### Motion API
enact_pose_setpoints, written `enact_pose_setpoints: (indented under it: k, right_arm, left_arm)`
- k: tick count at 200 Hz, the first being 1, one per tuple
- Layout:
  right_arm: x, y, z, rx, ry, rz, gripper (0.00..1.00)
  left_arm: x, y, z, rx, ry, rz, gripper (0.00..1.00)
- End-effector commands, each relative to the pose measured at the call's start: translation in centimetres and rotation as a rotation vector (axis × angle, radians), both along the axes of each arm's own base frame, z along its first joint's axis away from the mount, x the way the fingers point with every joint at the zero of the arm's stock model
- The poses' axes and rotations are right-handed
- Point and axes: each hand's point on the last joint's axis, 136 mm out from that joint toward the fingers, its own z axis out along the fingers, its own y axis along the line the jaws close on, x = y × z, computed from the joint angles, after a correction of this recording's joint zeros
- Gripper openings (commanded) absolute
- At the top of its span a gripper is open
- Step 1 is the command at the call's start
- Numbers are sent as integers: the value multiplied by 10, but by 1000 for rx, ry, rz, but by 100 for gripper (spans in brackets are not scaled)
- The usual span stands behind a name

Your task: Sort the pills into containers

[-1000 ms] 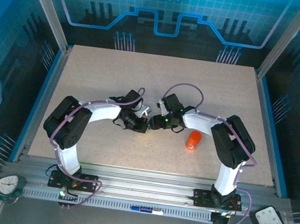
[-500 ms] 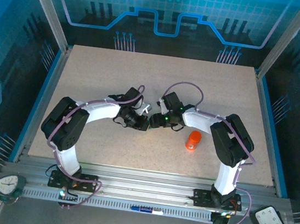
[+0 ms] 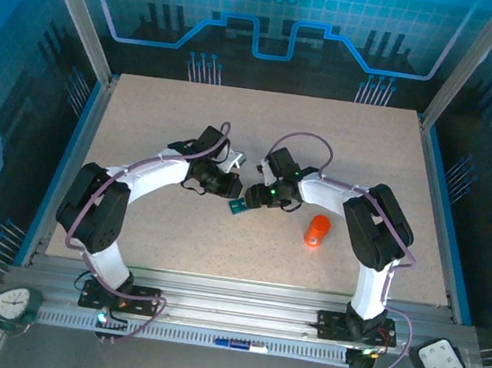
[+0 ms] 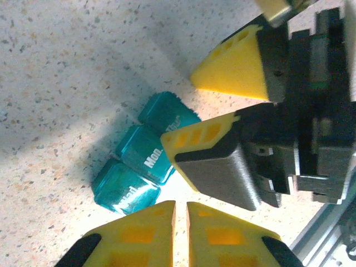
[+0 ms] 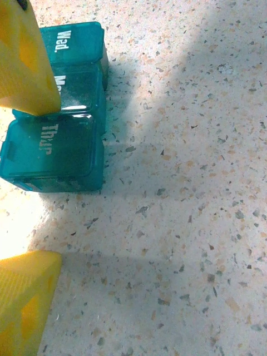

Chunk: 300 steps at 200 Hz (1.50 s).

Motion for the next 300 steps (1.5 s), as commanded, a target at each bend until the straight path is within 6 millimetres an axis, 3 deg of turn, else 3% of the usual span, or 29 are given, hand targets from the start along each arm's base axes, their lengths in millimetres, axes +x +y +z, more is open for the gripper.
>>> enact_pose_setpoints:
  k: [1, 100, 300]
  right_arm:
    - [-13, -24, -32, -113, 91, -15, 66]
    - [-13, -21, -34, -100, 106, -17, 66]
    - [-14, -21, -36, -99, 114, -17, 66]
  left_arm:
    - [-8, 9, -16, 70, 51, -25, 14]
    - [-24, -6, -49, 89, 106, -73, 13]
    - [-18, 11, -76, 226, 81, -53, 13]
